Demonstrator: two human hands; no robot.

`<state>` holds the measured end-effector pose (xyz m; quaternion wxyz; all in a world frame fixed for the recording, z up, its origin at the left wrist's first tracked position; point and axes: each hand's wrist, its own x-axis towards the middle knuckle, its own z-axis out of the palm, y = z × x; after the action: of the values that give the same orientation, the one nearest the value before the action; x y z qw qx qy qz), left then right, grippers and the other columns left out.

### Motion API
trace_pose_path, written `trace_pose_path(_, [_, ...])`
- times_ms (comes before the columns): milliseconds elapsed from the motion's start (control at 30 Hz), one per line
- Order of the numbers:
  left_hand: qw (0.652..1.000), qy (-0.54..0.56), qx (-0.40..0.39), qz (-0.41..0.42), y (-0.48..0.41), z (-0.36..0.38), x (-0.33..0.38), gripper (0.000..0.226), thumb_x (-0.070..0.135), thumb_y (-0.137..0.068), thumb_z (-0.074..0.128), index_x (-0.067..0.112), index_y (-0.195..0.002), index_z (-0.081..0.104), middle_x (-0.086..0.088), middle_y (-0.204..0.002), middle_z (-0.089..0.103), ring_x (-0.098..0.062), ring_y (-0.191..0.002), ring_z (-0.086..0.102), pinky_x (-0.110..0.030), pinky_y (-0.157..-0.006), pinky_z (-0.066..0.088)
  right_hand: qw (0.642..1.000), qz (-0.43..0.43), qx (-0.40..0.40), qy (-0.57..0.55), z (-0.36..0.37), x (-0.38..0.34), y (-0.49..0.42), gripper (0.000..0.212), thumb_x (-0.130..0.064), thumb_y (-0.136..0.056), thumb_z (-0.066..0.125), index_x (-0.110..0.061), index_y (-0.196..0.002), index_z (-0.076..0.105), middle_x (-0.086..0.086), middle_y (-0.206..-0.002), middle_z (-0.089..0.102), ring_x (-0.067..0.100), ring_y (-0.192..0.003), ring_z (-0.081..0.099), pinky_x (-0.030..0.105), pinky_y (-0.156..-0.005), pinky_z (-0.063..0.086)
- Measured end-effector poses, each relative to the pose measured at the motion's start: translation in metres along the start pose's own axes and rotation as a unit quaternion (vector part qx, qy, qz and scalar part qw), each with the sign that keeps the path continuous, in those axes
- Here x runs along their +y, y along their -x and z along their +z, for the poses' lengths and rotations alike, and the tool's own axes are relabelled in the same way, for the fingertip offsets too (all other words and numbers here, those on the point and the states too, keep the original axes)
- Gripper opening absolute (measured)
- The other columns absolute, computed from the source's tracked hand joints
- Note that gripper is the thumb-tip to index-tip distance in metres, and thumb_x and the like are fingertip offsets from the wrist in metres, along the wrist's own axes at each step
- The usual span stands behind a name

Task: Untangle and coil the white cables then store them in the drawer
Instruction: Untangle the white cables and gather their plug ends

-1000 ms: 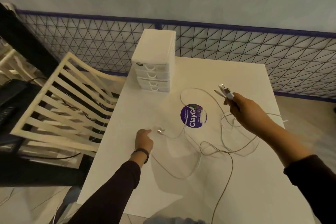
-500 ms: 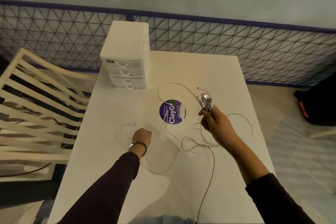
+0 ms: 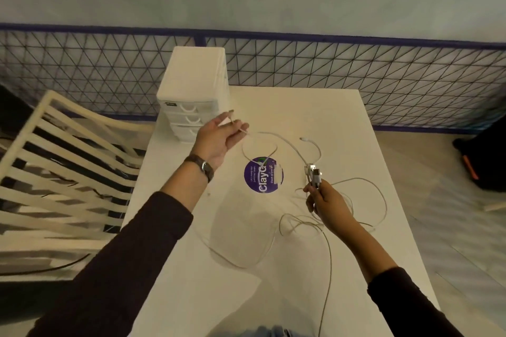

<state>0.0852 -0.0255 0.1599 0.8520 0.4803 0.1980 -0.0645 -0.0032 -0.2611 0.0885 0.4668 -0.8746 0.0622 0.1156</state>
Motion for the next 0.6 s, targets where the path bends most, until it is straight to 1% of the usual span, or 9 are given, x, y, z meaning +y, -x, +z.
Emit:
trace_pose_path(33, [0.999,0.046,-0.027,-0.005,0.007,0.011,0.020,0.023,-0.009,-0.089,0.050,0.007,-0.105,0.049,-0.008,-0.076,0.066,-0.012,-0.065,0.070,-0.019,-0.062,0.058,1.000,0.003,0.002,0.017,0.000,0.004,-0.002,0.022,-0.024,-0.100,0.036,-0.018,-0.092,0.055,0.003,-0.066,0.059,0.016,-0.061,0.053,0.033,-0.067,0.044])
trace_pose_path(100, [0.994,0.086,-0.063,0.011,0.019,0.025,0.055,0.011,-0.005,-0.091,0.048,0.002,-0.094,0.056,-0.007,-0.070,0.070,-0.010,-0.066,0.070,-0.018,-0.066,0.058,0.998,0.010,0.004,0.067,-0.001,0.012,-0.006,0.021,-0.026,-0.099,0.036,-0.017,-0.095,0.055,0.003,-0.069,0.062,0.018,-0.065,0.057,0.034,-0.069,0.047])
trace_pose_path(167, [0.991,0.098,-0.080,0.042,0.026,0.030,0.084,0.013,-0.002,-0.092,0.048,0.001,-0.088,0.059,-0.006,-0.070,0.071,-0.010,-0.069,0.070,-0.019,-0.072,0.057,0.994,0.022,-0.004,0.105,-0.002,0.019,-0.010,0.021,-0.027,-0.099,0.035,-0.019,-0.097,0.054,0.002,-0.072,0.063,0.016,-0.065,0.058,0.030,-0.061,0.046])
trace_pose_path(233, [0.991,0.080,-0.078,0.075,0.028,0.024,0.104,0.015,-0.002,-0.092,0.047,0.003,-0.089,0.061,-0.002,-0.071,0.071,-0.008,-0.071,0.070,-0.019,-0.072,0.057,0.992,0.028,-0.011,0.120,-0.005,0.022,-0.013,0.020,-0.026,-0.099,0.034,-0.018,-0.099,0.053,0.002,-0.075,0.062,0.015,-0.064,0.056,0.025,-0.054,0.038])
trace_pose_path(300, [0.992,0.039,-0.061,0.103,0.028,0.013,0.115,0.020,-0.002,-0.093,0.046,0.010,-0.097,0.061,0.004,-0.073,0.071,-0.006,-0.072,0.069,-0.019,-0.069,0.057,0.993,0.029,-0.009,0.118,-0.011,0.024,-0.014,0.019,-0.024,-0.099,0.035,-0.017,-0.097,0.052,0.005,-0.078,0.063,0.017,-0.067,0.056,0.025,-0.056,0.037])
trace_pose_path(400, [0.990,-0.015,-0.015,0.137,0.029,-0.009,0.124,0.028,0.001,-0.093,0.045,0.018,-0.108,0.061,0.009,-0.080,0.071,-0.003,-0.073,0.066,-0.021,-0.075,0.056,0.994,0.029,0.012,0.105,-0.025,0.025,-0.017,0.021,-0.025,-0.099,0.034,-0.017,-0.094,0.053,0.007,-0.074,0.065,0.023,-0.072,0.059,0.031,-0.065,0.043])
trace_pose_path(433, [0.989,-0.017,-0.005,0.146,0.031,-0.016,0.126,0.028,0.003,-0.094,0.045,0.019,-0.109,0.061,0.010,-0.081,0.071,-0.003,-0.074,0.064,-0.021,-0.077,0.055,0.994,0.029,0.020,0.103,-0.030,0.026,-0.018,0.021,-0.025,-0.099,0.034,-0.017,-0.095,0.053,0.007,-0.073,0.065,0.023,-0.071,0.058,0.032,-0.065,0.043])
trace_pose_path(500, [0.987,-0.017,0.014,0.159,0.034,-0.029,0.131,0.026,0.009,-0.094,0.047,0.020,-0.113,0.062,0.009,-0.088,0.070,-0.002,-0.077,0.062,-0.021,-0.078,0.053,0.994,0.027,0.030,0.099,-0.040,0.027,-0.018,0.021,-0.024,-0.099,0.034,-0.016,-0.096,0.054,0.007,-0.073,0.064,0.020,-0.069,0.056,0.028,-0.060,0.040])
trace_pose_path(600, [0.984,-0.052,0.034,0.167,0.036,-0.042,0.131,0.022,0.017,-0.095,0.048,0.022,-0.111,0.063,0.011,-0.090,0.069,-0.001,-0.078,0.060,-0.018,-0.075,0.052,0.995,0.019,0.040,0.088,-0.050,0.026,-0.018,0.021,-0.025,-0.099,0.035,-0.016,-0.096,0.053,0.007,-0.073,0.064,0.020,-0.069,0.057,0.027,-0.060,0.040])
